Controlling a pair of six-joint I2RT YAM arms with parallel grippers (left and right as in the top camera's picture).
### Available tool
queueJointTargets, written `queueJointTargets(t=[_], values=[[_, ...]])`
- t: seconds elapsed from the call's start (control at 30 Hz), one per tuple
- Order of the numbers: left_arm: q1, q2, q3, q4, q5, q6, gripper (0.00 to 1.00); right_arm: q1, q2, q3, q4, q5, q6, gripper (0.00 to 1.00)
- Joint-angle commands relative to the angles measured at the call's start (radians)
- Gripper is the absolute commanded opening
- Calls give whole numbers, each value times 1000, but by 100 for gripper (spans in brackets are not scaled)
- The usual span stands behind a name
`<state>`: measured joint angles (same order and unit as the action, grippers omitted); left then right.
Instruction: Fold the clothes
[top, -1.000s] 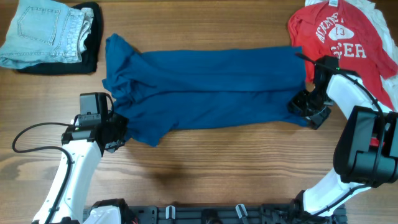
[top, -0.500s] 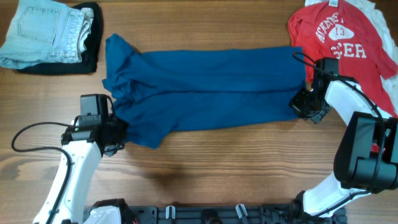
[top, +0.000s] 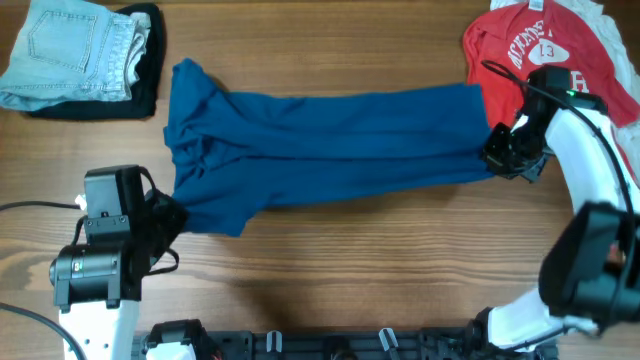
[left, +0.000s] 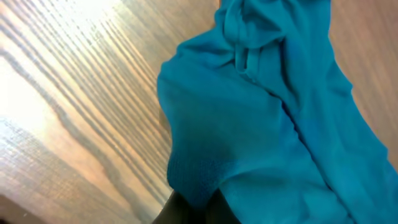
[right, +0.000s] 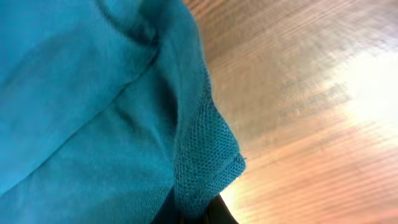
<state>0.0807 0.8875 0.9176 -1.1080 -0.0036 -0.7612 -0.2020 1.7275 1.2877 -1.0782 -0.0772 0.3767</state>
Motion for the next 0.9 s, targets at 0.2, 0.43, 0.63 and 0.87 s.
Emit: queueJointTargets(t=[0.2,0.43,0.63,0.87], values=[[7,-3,57,-27,-71,26,4,-39,-165,29,-35,2,-101,4],[7,228,57,278,-95,26,4,-39,4,29,63,-20,-108,4],[5,526,57,541,-92,26,4,-39,90,29,197,-54,-105,4],[0,660,57,747,-92,26,4,-37,177,29,291,-62,-109,4]])
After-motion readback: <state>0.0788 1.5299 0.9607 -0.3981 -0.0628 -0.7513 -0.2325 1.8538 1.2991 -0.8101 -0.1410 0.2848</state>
